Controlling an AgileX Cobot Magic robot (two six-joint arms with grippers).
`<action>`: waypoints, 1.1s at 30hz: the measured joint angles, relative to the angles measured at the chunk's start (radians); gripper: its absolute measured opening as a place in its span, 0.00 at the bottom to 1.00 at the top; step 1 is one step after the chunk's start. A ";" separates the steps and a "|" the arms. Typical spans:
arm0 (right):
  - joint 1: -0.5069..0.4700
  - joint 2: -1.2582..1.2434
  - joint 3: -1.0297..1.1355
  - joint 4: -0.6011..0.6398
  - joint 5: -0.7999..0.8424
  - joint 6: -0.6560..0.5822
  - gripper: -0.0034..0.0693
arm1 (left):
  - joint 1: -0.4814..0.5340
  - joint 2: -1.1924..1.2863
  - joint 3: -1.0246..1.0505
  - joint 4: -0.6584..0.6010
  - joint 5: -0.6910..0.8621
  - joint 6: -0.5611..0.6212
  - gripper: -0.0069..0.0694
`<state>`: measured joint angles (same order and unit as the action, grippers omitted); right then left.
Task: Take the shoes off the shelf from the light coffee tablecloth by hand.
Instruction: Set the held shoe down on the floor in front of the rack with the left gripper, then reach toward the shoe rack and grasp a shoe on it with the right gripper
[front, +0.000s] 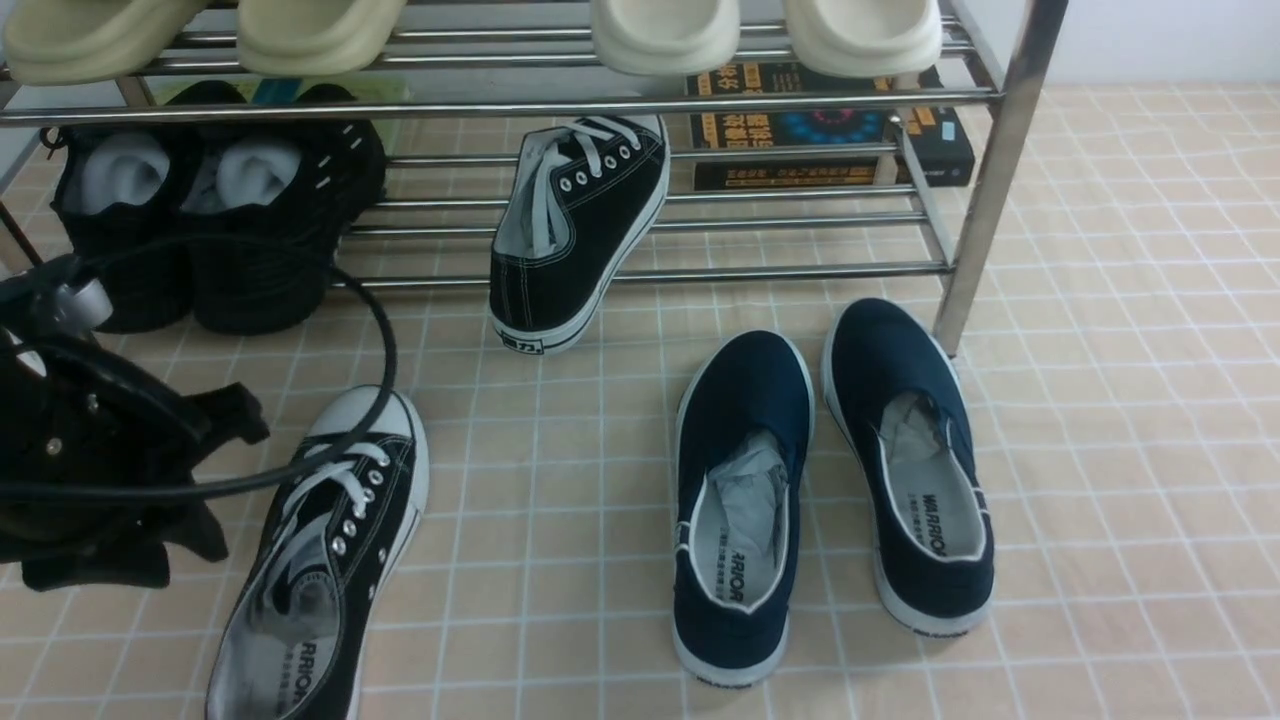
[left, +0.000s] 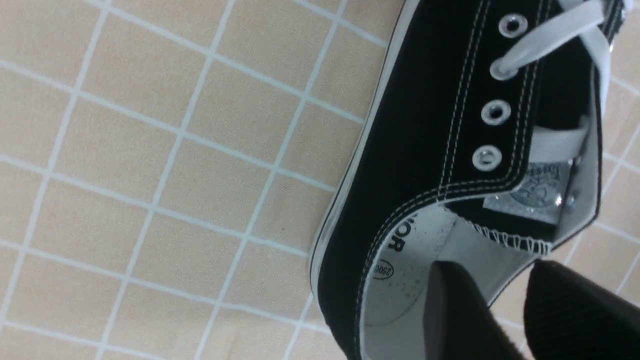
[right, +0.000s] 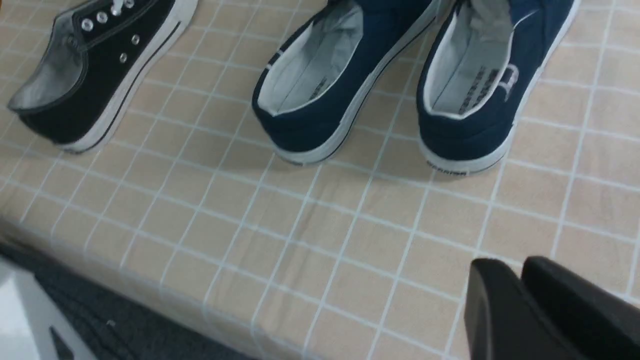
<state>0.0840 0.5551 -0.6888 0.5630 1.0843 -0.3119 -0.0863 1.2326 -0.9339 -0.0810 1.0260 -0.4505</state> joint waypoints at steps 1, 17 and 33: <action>0.035 0.059 -0.049 0.000 0.033 0.000 0.18 | 0.000 -0.016 -0.020 0.008 0.008 0.024 0.45; 0.650 0.883 -0.523 -0.193 0.086 0.140 0.17 | 0.000 -0.064 -0.078 0.139 0.106 0.120 0.09; 0.697 1.769 -1.815 -0.563 0.159 0.720 0.07 | 0.000 -0.064 -0.078 0.148 0.123 0.126 0.11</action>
<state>0.7815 2.3245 -2.5042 0.0000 1.2432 0.4083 -0.0863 1.1689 -1.0122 0.0669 1.1490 -0.3242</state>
